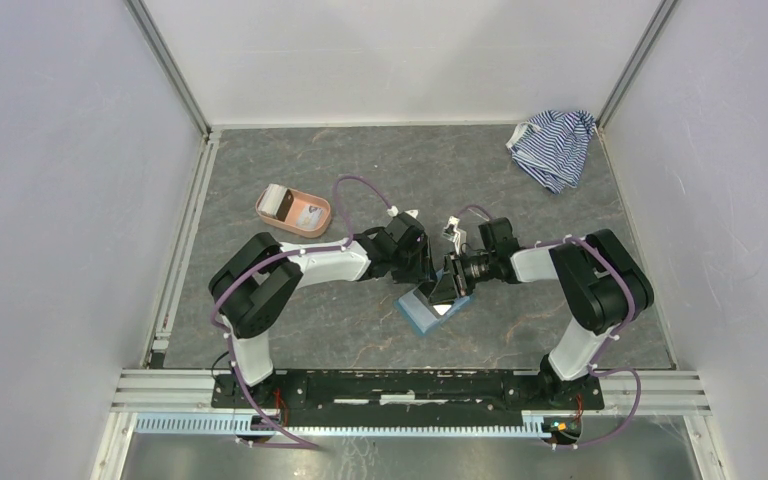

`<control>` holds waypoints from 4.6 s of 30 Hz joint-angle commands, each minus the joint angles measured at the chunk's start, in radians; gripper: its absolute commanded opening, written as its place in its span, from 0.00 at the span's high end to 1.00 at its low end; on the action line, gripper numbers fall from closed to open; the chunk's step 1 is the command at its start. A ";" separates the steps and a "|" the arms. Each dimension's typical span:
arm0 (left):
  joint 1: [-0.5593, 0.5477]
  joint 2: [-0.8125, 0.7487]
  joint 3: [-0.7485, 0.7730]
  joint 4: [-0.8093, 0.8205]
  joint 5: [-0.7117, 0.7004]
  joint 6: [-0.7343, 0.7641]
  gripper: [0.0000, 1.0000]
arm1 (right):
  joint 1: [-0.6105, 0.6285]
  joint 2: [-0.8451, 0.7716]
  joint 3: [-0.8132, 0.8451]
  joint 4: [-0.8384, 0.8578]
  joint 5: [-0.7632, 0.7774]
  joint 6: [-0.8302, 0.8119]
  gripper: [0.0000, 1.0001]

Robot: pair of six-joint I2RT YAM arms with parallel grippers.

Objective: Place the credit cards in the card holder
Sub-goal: Insert the credit card into the card holder.

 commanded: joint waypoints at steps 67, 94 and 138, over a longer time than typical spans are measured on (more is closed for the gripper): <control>0.022 -0.024 0.030 0.038 0.022 0.061 0.47 | 0.007 -0.133 0.127 -0.263 0.212 -0.377 0.54; 0.049 -0.511 -0.288 0.158 -0.221 0.103 0.45 | 0.134 -0.172 0.196 -0.387 0.350 -0.529 0.52; -0.343 -0.442 -0.593 0.363 -0.220 -0.529 0.77 | 0.185 -0.120 0.264 -0.521 0.338 -0.617 0.45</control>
